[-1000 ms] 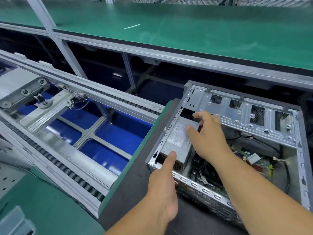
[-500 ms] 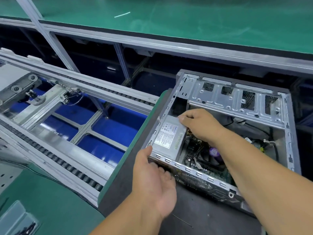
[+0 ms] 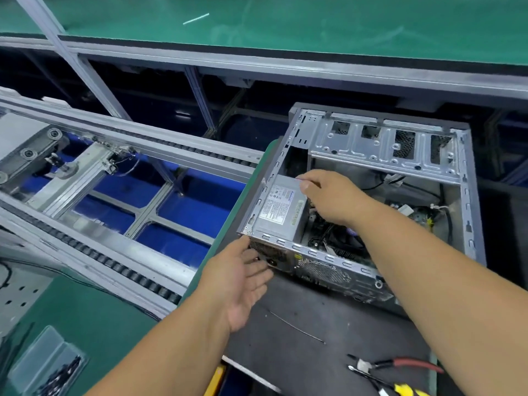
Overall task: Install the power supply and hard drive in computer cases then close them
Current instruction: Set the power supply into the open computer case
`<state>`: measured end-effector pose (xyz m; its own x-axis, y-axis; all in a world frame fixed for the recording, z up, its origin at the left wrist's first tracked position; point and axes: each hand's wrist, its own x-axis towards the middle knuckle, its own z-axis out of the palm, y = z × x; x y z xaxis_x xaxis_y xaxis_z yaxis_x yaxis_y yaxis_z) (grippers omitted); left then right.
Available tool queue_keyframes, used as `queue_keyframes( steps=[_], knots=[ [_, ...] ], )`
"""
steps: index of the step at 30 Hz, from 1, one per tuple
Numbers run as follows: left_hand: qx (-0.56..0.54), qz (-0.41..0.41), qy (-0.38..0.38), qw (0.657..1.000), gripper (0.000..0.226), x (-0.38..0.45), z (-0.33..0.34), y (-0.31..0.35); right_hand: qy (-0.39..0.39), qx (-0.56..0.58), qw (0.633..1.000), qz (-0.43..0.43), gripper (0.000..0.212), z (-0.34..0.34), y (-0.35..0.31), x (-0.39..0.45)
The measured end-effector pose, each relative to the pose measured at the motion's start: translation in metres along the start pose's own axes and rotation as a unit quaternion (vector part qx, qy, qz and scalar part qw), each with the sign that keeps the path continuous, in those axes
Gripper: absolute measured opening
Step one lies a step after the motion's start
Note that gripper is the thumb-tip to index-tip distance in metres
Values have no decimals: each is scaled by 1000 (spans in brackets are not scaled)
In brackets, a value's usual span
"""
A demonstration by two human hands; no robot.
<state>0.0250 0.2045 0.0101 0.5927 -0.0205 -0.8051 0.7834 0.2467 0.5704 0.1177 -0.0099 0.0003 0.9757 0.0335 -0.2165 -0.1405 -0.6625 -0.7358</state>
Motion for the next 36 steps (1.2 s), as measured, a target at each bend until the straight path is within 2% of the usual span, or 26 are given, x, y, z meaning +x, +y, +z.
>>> queue_keyframes(
  steps=[3,5,7,11,14,16,18,21,24,26,27,29,31,33,36],
  knots=[
    [48,44,38,997,35,5,-10,-13,133,42,990,-22,28,-12,6,-46],
    [81,54,31,995,26,7,-16,-24,208,72,974,-55,27,-20,16,-88],
    [109,59,7,992,20,8,-15,-35,254,84,962,-50,29,-28,29,-131],
    [187,64,-109,974,20,5,6,-55,363,56,929,41,32,-38,68,-206],
    [255,62,-221,939,32,-7,35,-67,455,67,879,124,36,-39,103,-256],
    [293,59,-278,913,24,-16,56,-78,503,90,844,166,41,-35,125,-283],
    [324,65,-316,889,15,-25,78,-93,510,129,824,211,43,-27,146,-306],
    [369,78,-338,862,12,-35,103,-114,447,128,836,293,39,-9,178,-335],
    [420,99,-333,839,11,-39,118,-135,332,33,873,357,29,12,206,-354],
    [451,116,-321,824,10,-37,127,-148,225,-61,903,360,30,25,220,-355],
    [463,124,-313,820,10,-37,132,-154,171,-146,911,345,40,30,227,-352],
    [486,145,-296,809,11,-34,142,-166,77,-304,900,303,68,40,236,-342],
    [520,187,-277,786,12,-31,149,-176,-1,-383,884,269,95,41,242,-332],
    [574,250,-261,735,13,-28,150,-182,-71,-442,862,238,104,36,249,-323],
    [676,355,-244,598,22,-20,140,-184,-138,-514,824,194,102,24,256,-317]
  ],
)
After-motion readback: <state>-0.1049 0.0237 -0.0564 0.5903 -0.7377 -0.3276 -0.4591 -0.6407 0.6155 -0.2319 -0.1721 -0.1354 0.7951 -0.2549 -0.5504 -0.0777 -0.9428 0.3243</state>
